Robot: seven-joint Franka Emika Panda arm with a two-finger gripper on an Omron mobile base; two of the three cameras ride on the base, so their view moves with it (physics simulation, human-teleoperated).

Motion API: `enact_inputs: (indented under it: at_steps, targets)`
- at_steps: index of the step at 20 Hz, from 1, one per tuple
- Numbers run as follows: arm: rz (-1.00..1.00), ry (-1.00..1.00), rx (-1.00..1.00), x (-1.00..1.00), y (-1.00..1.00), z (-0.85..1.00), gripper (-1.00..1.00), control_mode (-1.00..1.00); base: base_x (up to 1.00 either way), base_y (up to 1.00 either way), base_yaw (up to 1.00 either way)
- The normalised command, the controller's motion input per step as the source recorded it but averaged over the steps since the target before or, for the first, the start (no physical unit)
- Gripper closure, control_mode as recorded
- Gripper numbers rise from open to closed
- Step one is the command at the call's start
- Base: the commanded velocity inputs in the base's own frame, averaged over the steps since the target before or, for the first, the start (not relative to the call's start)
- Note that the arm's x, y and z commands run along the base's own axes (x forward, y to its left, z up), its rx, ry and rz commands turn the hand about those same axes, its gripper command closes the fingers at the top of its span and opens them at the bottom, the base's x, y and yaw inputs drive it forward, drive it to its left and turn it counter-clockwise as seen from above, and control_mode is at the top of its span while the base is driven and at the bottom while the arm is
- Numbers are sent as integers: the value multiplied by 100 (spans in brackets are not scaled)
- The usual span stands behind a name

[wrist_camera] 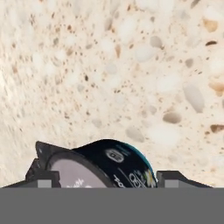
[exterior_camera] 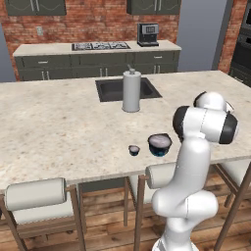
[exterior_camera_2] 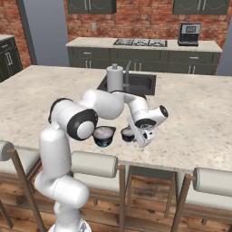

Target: Stack the yogurt containers by placing the smaller containers on top of the larger containers.

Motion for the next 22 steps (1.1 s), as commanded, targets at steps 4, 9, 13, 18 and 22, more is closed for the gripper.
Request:
enact_inputs:
  at_steps: [4, 9, 13, 18, 22]
  targets:
    - [-1, -11, -1, -62, 37, 10, 100, -100, 0, 0, 0]
    - [0, -3, 0, -59, 37, 16, 100, -100, 0, 0, 0]
    - [0, -1, 0, -22, 19, 50, 100, -100, 0, 0, 0]
    - [0, -1, -2, -1, 8, 67, 100, -100, 0, 0, 0]
    - [0, -1, -2, -10, 14, 39, 100, -100, 0, 0, 0]
